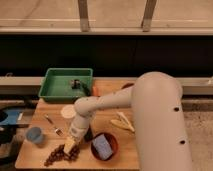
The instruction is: Place grapes in plastic cup
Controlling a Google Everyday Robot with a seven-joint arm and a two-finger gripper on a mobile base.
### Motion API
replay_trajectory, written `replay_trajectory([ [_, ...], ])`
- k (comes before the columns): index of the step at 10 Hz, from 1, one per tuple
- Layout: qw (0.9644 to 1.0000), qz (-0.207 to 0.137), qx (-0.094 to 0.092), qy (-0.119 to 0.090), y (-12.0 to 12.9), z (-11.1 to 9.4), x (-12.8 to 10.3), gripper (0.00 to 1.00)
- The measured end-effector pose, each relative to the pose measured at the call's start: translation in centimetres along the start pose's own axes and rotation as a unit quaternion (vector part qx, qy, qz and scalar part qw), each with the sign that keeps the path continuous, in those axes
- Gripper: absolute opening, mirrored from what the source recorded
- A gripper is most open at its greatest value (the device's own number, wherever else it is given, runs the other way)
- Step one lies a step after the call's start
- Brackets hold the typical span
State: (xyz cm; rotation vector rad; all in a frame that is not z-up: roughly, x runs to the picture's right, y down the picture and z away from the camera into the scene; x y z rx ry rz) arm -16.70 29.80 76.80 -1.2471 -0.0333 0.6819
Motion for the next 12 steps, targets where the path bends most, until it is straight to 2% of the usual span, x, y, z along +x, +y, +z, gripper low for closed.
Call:
replay_trajectory([
  [1,1.0,-0.001,0.001,0.001,0.0,0.0,0.0,0.0],
  [3,0.9993,-0.017,-0.001,-0.033,-0.3,-1.5,0.0,0.0],
  [4,0.9988,-0.022,0.0,-0.043,-0.3,-2.4,-0.1,0.0],
  [5,0.997,-0.04,0.009,-0.065,0.2,-5.0,-0.8,0.0],
  [6,0.9957,-0.048,0.02,-0.076,0.5,-7.0,-1.1,0.0],
  [9,0.9903,-0.076,0.064,-0.098,1.3,-12.5,-2.6,0.0],
  [10,0.9888,-0.082,0.075,-0.1,1.3,-13.5,-3.1,0.0],
  [12,0.9866,-0.093,0.089,-0.1,1.2,-14.3,-3.7,0.0],
])
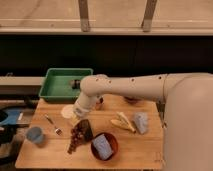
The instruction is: Place grapes in plastic cup
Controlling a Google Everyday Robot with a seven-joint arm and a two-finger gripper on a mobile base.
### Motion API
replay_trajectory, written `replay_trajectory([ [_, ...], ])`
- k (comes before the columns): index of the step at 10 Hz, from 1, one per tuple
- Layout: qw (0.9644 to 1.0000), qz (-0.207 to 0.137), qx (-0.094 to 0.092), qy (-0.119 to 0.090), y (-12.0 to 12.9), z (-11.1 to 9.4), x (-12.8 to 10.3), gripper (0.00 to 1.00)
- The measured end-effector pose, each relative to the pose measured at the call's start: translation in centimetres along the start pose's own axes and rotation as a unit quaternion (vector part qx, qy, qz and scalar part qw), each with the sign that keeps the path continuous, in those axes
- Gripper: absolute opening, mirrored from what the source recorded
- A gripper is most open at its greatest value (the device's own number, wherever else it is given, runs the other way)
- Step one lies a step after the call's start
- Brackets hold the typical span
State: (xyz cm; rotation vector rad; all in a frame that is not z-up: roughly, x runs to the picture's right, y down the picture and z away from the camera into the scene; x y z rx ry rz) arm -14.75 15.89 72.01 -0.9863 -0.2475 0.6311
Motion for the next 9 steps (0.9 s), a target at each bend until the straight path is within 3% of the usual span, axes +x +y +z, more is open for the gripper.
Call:
replay_trajectory([
  [5,0.9987,-0.033,0.037,0.007,1.2,-3.4,-3.5,0.0],
  [9,0.9948,-0.074,0.067,0.018,3.2,-6.8,-7.8,0.0],
])
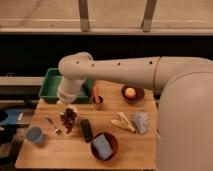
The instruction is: Place grapes in plastic cup
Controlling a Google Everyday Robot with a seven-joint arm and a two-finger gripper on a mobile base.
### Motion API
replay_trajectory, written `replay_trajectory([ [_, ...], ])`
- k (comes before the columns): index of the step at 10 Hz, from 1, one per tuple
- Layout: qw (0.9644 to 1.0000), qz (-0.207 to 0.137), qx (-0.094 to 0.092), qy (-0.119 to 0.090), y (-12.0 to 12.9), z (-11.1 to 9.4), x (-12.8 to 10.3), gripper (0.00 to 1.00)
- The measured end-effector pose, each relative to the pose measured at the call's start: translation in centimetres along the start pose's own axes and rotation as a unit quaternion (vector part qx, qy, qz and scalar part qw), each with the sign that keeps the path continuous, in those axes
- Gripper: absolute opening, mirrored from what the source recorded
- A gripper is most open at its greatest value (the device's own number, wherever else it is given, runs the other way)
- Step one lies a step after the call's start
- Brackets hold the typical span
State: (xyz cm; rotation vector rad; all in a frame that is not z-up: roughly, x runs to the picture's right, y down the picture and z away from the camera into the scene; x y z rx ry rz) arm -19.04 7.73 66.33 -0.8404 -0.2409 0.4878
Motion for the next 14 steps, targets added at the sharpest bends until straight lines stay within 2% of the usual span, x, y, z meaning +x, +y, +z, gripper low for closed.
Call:
replay_trajectory([
  [4,0.9992,-0.036,0.016,0.009,0.8,-1.9,-3.3,0.0],
  [6,0.9977,-0.062,0.023,0.014,1.3,-2.6,-5.8,0.0],
  [9,0.9939,-0.106,0.022,0.021,1.9,-2.8,-10.0,0.0],
  [11,0.9907,-0.134,0.014,0.018,2.8,-2.4,-12.5,0.0],
  [14,0.9903,-0.137,0.012,0.015,2.7,-2.5,-13.0,0.0],
])
